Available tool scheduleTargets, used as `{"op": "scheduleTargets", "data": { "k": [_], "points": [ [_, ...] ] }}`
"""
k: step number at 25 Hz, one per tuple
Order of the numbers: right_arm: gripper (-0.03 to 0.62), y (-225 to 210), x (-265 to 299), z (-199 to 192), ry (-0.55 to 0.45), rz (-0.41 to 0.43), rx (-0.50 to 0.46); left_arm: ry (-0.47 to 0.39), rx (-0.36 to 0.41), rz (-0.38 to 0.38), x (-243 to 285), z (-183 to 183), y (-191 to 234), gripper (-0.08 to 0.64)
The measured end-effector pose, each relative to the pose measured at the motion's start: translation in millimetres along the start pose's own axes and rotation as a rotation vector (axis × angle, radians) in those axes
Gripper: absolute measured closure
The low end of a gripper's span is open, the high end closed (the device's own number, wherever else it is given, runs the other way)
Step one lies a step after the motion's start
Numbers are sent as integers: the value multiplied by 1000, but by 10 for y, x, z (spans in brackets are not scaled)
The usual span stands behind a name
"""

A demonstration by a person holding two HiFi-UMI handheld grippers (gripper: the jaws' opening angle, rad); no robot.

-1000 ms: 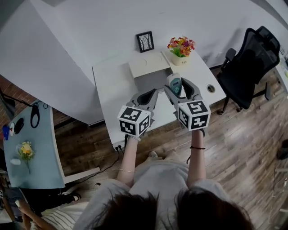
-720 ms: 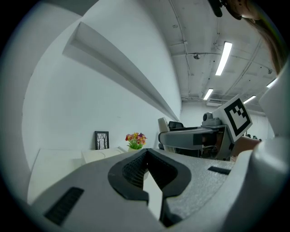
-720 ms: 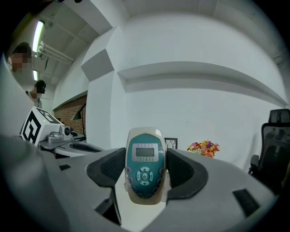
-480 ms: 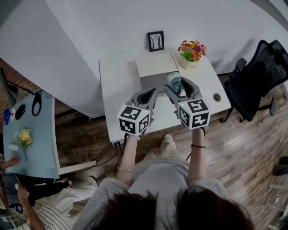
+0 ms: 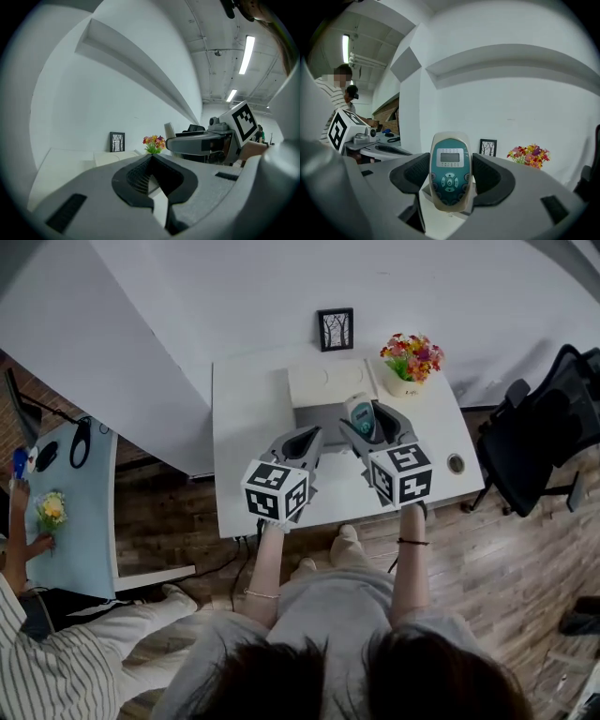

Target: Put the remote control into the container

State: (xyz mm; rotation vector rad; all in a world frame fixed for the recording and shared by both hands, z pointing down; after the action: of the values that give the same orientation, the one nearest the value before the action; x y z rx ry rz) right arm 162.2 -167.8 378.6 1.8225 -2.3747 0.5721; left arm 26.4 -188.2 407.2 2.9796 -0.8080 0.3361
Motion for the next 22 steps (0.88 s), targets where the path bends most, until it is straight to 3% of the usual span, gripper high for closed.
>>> {"op": "scheduleTargets", "data": {
  "k": [15, 22],
  "points": [
    [308, -476, 666, -79, 189, 204, -112, 67, -142, 150, 588, -329, 169, 557],
    [308, -454, 911, -365, 278, 266, -73, 134, -194, 193, 547, -527, 163, 557]
  ]
}}
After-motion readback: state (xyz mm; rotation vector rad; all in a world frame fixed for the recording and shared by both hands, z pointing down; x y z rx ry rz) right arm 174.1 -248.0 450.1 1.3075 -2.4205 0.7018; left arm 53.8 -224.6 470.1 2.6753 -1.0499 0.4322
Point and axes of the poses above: the fingertips, and each gripper's own axes: x forward along the fingers, y to its left, z out of its top, the point moved 6 cm from there along -x, backward along the fingers, and after that the axes turned 14 degrees about x, right-handed, at the moved point
